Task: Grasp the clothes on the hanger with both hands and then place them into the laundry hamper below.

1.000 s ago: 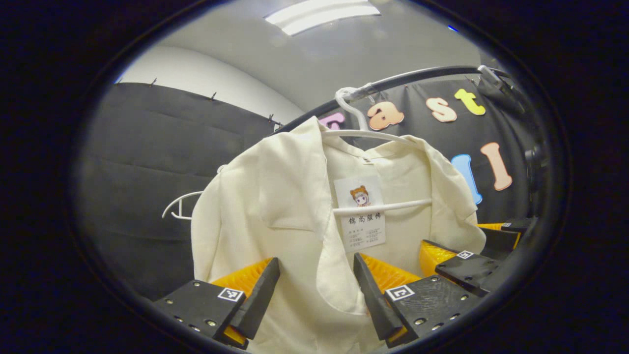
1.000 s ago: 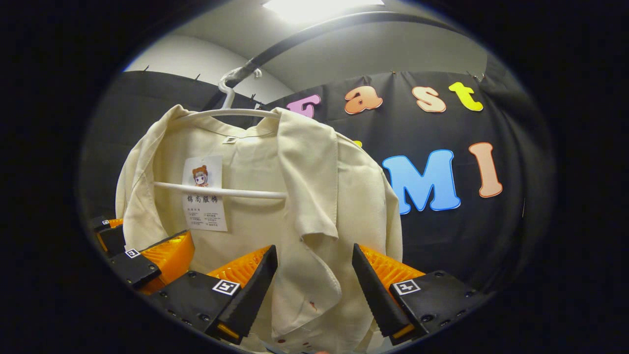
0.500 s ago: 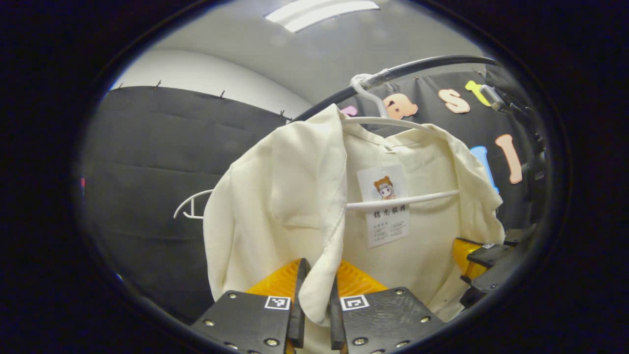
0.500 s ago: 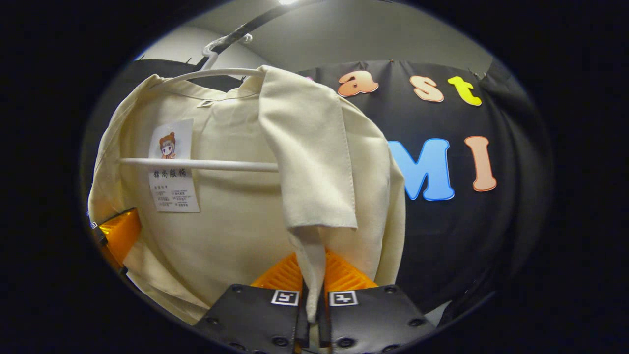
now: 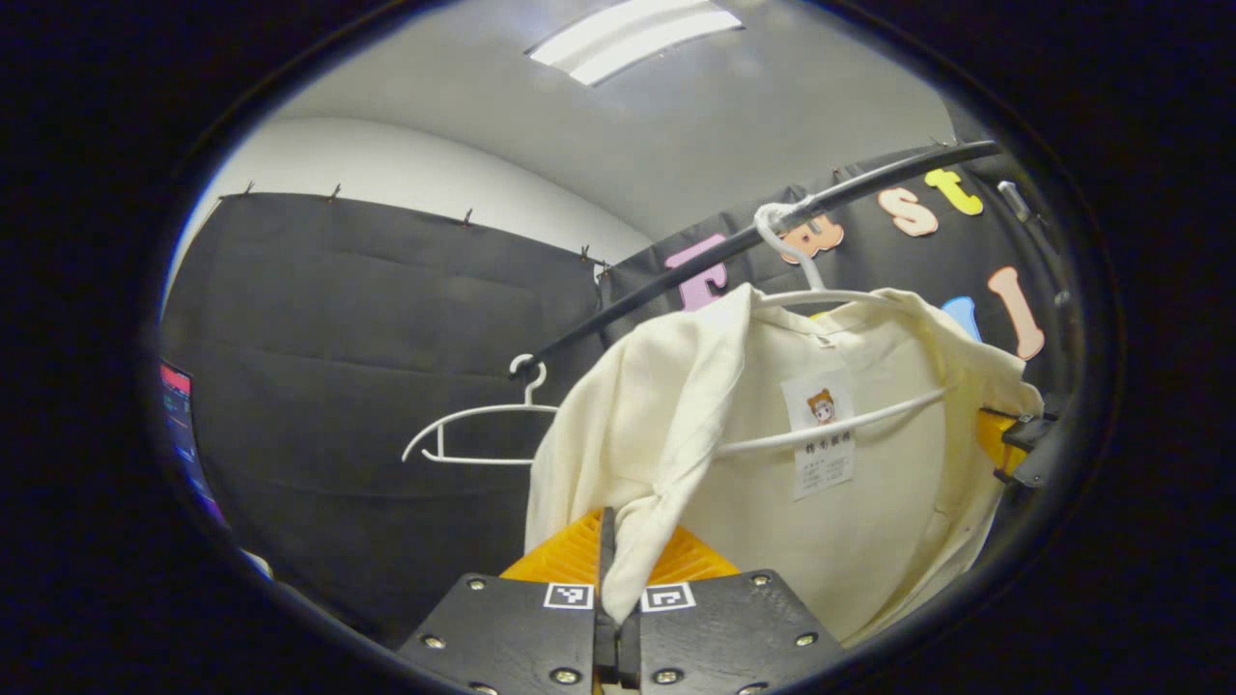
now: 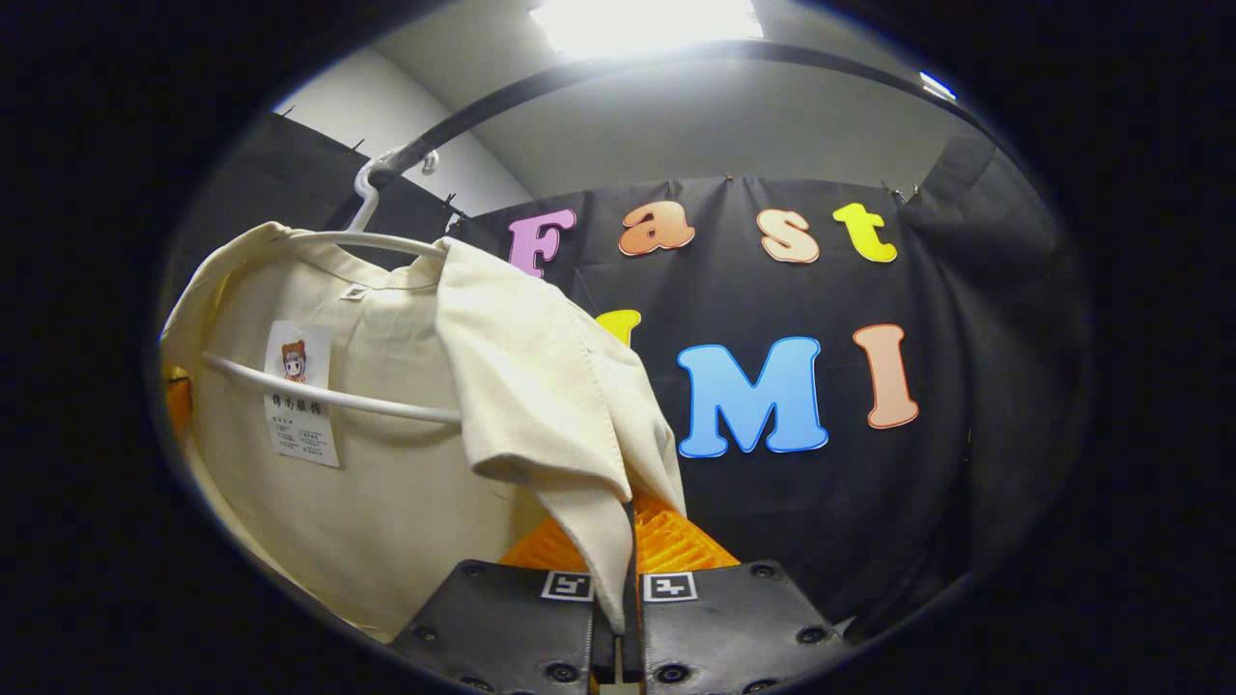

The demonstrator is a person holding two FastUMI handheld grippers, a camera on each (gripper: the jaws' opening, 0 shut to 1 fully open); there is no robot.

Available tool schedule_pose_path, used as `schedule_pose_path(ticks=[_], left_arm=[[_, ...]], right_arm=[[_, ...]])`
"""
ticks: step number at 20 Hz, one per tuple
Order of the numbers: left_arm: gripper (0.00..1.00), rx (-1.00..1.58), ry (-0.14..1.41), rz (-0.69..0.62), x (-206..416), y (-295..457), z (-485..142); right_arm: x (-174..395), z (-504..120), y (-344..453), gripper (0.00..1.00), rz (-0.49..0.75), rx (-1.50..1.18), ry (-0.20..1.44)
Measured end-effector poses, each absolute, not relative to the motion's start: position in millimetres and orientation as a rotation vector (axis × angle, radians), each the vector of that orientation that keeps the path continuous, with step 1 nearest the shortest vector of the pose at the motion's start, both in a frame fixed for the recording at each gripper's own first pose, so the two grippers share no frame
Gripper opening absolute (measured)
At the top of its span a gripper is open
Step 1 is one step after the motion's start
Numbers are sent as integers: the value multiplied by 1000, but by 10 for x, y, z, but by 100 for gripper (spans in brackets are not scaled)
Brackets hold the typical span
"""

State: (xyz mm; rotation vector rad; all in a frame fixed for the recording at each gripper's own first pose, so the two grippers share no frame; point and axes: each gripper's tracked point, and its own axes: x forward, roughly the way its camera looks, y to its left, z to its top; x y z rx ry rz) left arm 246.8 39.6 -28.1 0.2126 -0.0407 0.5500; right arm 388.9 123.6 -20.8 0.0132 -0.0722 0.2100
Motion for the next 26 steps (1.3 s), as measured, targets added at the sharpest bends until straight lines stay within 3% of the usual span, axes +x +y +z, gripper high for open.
schedule_pose_path(ticks=[6, 14, 26], left_arm=[[2, 259, -131, 600, 2184, 651, 162], [3, 250, -220, 630, 2240, 1083, 536], [2, 234, -242, 479, 2739, 1409, 920]], right_arm=[[3913, 50, 950, 4, 137, 30, -128], [4203, 380, 723, 4, 80, 56, -183], [4875, 215, 1052, 4, 267, 211, -42]])
